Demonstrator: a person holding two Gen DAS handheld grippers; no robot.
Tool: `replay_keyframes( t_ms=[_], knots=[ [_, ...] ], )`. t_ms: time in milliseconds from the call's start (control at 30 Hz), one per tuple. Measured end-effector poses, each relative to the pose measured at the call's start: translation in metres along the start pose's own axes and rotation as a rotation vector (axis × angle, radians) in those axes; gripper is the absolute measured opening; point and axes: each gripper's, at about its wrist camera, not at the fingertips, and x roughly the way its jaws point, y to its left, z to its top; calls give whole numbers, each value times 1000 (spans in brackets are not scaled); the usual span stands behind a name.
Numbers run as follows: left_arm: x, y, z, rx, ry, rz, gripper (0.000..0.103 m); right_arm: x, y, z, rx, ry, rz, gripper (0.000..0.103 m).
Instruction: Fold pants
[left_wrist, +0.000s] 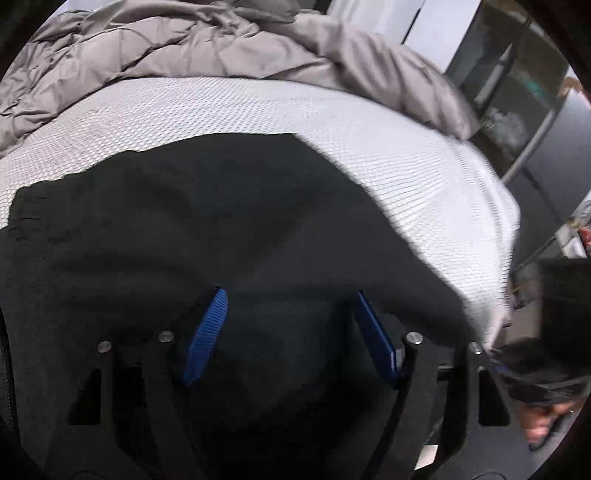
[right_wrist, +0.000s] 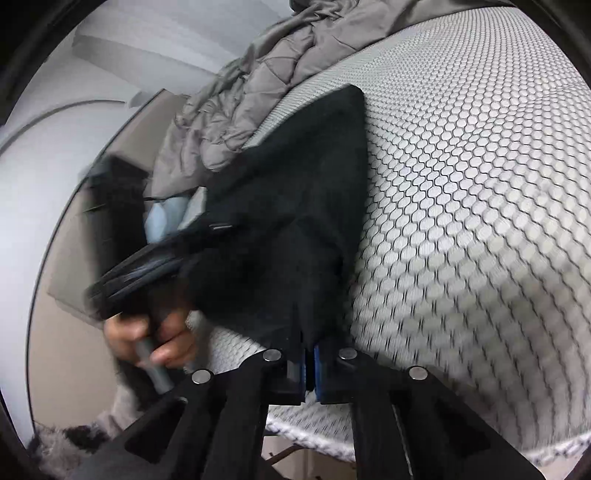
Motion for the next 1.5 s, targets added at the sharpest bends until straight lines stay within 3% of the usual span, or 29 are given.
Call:
replay_keyframes(
  t_ms=[67,167,200,267,333,367,467,500,533,567,667,733,800,867,933,967,1100,1167,1233,1267,1333,1433,1500],
  knots=[
    [9,5,2,3,4,8,70,-12,1,-15,16,14,43,2],
    [7,-1,2,21,15,22,69,6,-19,-27,100,131,-37,3],
    [1,-6,1,20,9,-9,70,0,-23,-29,117,132,-25,3],
    [-17,-28,-1,57,-38,-83,70,-21,-12,-24,71,41,-28,17],
    [-15,-55,6,148,-53,-84,71,-33,-3,-16,49,-31,-10,39],
    [-6,-67,10,195,-36,-74,71,-33,0,-12,45,-50,-17,40],
    [32,-78,15,199,83,-59,70,-9,4,6,26,-30,-26,39],
    [41,-75,15,179,109,-56,69,-1,2,10,34,-22,-34,34],
    [48,-67,15,141,104,-58,68,4,-6,9,47,10,-46,14],
    [49,-61,16,118,98,-74,68,9,-10,5,64,31,-36,7],
    [47,-54,21,95,93,-80,68,4,-18,-20,90,85,10,4],
    [40,-51,21,64,85,-89,68,-6,-14,-32,62,109,-20,4],
    [27,-47,17,35,69,-131,68,-26,-4,-28,31,51,-33,9],
    [11,-46,12,51,48,-144,68,-39,6,-15,1,-36,-54,30],
    [-10,-40,4,65,2,-120,69,-44,10,-3,-24,-92,-85,34],
    [-20,-33,1,63,-22,-102,69,-43,9,5,-37,-87,-92,40],
    [-49,2,-5,20,-76,-39,71,-11,3,43,-61,-59,-147,48],
    [-59,32,-8,-34,-96,4,72,7,-14,60,-12,-35,-113,50],
    [-65,65,-11,-95,-100,47,72,27,-37,79,76,-20,-61,46],
    [-67,80,-13,-133,-103,64,71,34,-41,84,103,-23,-34,31],
    [-69,104,-16,-175,-105,64,71,53,-40,111,96,-2,-24,13],
    [-75,120,-20,-196,-113,93,71,61,-30,142,28,-34,-53,11],
    [-82,124,-21,-187,-129,107,71,66,-17,157,-40,-26,-142,14]
  ],
)
